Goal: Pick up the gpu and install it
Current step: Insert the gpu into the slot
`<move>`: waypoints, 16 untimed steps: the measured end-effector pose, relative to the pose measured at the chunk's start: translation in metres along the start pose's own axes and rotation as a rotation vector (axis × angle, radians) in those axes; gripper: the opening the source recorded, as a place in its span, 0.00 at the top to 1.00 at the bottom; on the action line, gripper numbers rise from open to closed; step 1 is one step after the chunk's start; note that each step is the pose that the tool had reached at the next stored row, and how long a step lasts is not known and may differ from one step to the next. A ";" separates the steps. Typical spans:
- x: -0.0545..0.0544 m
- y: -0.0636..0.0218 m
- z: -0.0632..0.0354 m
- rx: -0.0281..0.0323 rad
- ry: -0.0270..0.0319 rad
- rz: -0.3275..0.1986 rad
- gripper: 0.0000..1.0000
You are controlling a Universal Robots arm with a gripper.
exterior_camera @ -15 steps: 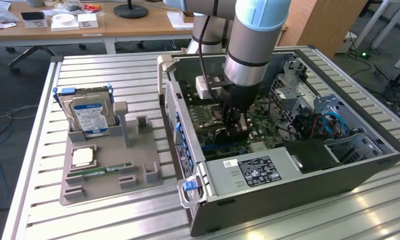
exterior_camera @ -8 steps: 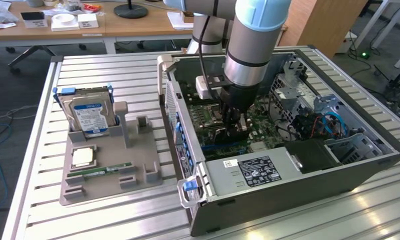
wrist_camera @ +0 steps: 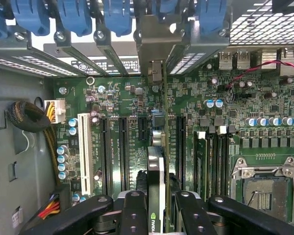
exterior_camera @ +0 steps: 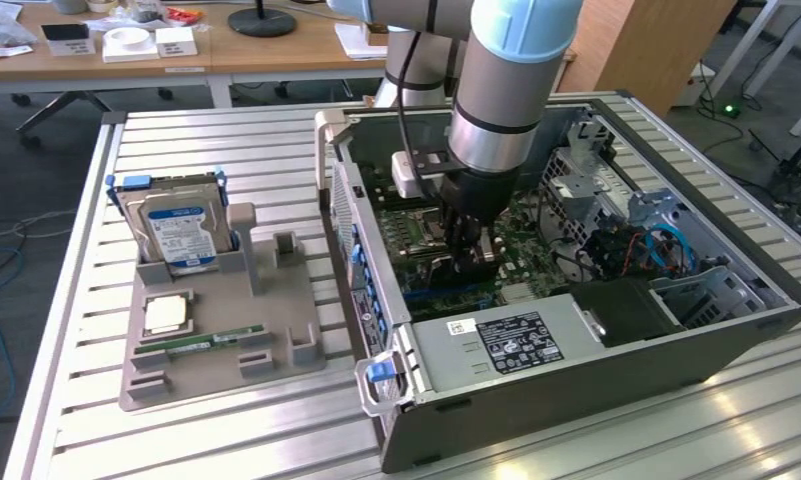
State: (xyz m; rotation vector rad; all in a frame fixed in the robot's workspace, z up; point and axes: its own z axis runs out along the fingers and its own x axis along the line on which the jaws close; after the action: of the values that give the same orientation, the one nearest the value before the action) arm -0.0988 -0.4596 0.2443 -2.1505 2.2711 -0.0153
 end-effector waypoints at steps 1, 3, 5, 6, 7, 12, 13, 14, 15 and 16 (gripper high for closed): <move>0.000 0.0000 0.0000 0.0001 0.0001 0.003 0.73; 0.000 0.0000 0.0001 0.0001 0.0002 0.009 0.73; 0.000 0.0000 0.0002 0.0001 0.0002 0.014 0.73; 0.000 0.0000 0.0002 0.0001 0.0002 0.016 0.73; 0.000 0.0000 0.0002 0.0001 0.0002 0.016 0.73; 0.000 0.0000 0.0002 0.0002 0.0001 0.017 0.73; 0.000 0.0000 0.0002 0.0001 0.0002 0.018 0.73; 0.000 0.0000 0.0003 0.0001 0.0003 0.020 0.73; 0.000 0.0000 0.0003 0.0001 0.0004 0.022 0.73; 0.000 0.0000 0.0003 0.0001 0.0004 0.023 0.73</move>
State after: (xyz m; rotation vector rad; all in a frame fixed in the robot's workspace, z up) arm -0.0988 -0.4593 0.2440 -2.1244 2.2957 -0.0156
